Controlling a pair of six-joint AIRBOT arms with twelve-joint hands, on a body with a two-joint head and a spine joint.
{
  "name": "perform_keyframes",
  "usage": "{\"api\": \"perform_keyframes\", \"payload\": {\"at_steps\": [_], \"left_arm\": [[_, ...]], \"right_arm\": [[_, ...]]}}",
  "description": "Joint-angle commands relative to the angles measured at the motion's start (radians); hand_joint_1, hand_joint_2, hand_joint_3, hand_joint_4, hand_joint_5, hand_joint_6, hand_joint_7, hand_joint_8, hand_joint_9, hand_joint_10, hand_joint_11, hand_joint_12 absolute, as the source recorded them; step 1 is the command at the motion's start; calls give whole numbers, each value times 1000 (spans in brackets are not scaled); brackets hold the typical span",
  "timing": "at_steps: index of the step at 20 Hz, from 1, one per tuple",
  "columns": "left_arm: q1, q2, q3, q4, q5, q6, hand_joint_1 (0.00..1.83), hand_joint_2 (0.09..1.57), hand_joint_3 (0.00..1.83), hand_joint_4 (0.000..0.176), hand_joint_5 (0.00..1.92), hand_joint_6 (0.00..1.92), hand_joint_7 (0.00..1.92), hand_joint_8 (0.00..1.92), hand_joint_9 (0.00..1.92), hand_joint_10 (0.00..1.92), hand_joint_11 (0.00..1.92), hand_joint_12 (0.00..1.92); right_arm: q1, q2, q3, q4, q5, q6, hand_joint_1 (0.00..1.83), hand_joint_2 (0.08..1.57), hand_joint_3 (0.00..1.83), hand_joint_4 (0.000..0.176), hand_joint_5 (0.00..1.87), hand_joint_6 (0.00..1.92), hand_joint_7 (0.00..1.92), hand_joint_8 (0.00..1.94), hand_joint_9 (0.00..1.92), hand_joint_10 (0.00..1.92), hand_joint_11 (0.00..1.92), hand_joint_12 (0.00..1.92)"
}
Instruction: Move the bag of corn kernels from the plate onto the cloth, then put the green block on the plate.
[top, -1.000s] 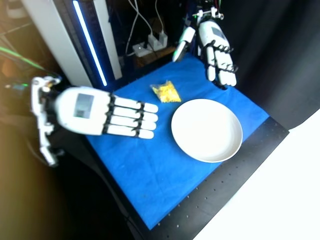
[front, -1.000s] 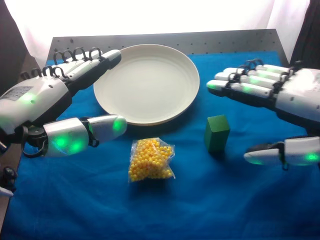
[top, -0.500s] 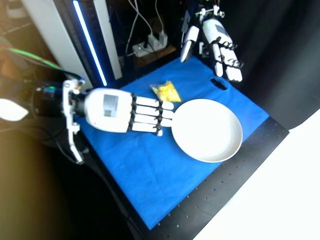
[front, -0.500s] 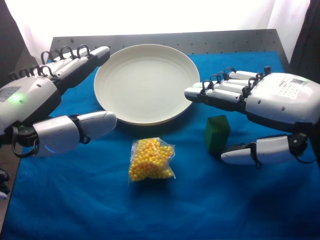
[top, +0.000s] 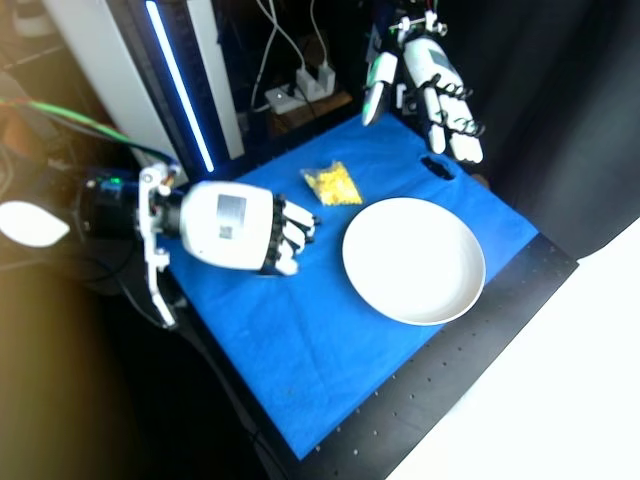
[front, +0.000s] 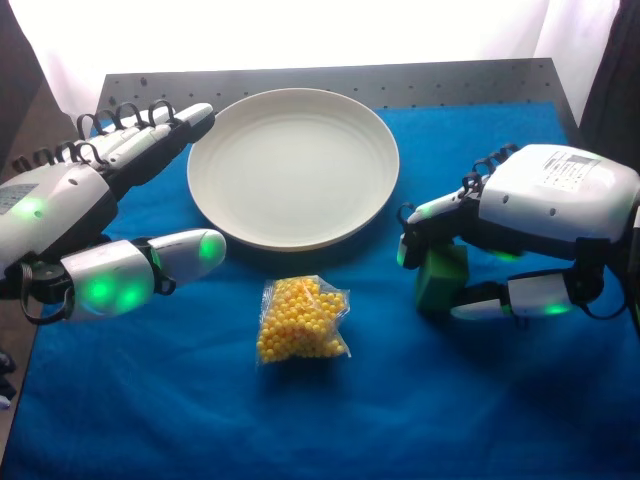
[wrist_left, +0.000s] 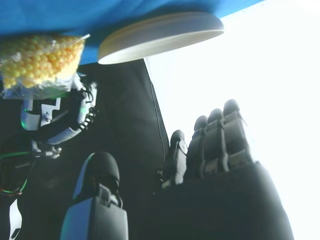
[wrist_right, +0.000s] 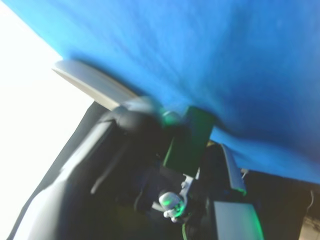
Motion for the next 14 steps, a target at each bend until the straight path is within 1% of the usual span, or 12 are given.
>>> {"api": "perform_keyframes", "payload": {"at_steps": [1,2,3,4,5,6,7,8,10,11,12,14], "left_arm": [[-3,0,-1,14,-129,-4,202,1174,4,159,0,0,0,0,0,0,0,0],[-1,0,-2,13,-132,-5,206,1182,7,151,0,0,0,0,0,0,0,0],[1,0,-2,12,-133,-5,191,1173,3,157,0,0,0,0,0,0,0,0],[2,0,-2,12,-134,-5,194,1165,0,169,0,0,0,0,0,0,0,0],[3,0,-2,10,-135,-5,194,1165,0,169,0,0,0,0,0,0,0,0],[4,0,-2,7,-137,-5,170,1159,0,176,0,0,0,0,0,0,0,0],[4,0,-2,5,-139,-5,161,1159,0,176,0,0,0,0,0,0,0,0],[6,0,-2,3,-139,-5,158,1157,0,176,0,0,0,0,0,0,0,0],[7,0,-2,1,-139,-5,148,1161,0,176,0,0,0,0,0,0,0,0],[7,0,-1,0,-139,-5,147,1163,0,176,0,0,0,0,0,0,0,0],[7,0,0,-3,-139,-5,181,1158,0,176,0,0,0,0,0,0,0,0],[7,-2,0,-6,-140,-5,205,1161,0,176,0,0,0,0,0,0,0,0]], "right_arm": [[21,-3,-2,9,87,3,1187,1291,1,0,581,1322,782,1597,792,1677,604,1921],[35,0,-6,-2,88,3,1188,1289,0,0,577,1323,791,1575,830,1653,716,1921],[51,7,-12,-16,92,3,1190,1283,0,0,597,1305,796,1560,805,1610,699,1921],[73,18,-16,-34,103,13,1200,1258,0,0,635,1305,840,1447,808,1408,658,1796],[91,24,-16,-50,116,31,1200,1258,0,0,635,1305,840,1447,808,1408,658,1796],[119,36,-13,-76,133,59,1056,1313,0,0,629,1490,995,769,970,972,605,1552],[146,45,-11,-94,136,72,1065,1300,0,0,652,1465,1085,573,1092,782,783,1427],[181,52,-7,-110,136,74,1058,1305,1,0,644,1478,1129,449,1143,701,869,1385],[224,55,7,-123,136,81,1056,1311,1,0,635,1491,1151,451,1162,768,903,1440],[252,51,19,-129,132,88,1186,1238,27,0,613,1380,970,1110,1170,815,908,1464],[282,38,38,-137,119,96,1194,1275,2,0,559,1394,846,1426,958,1166,720,1663],[323,-3,80,-176,86,137,1192,1281,0,0,546,1398,841,1443,997,1203,873,1662]]}}
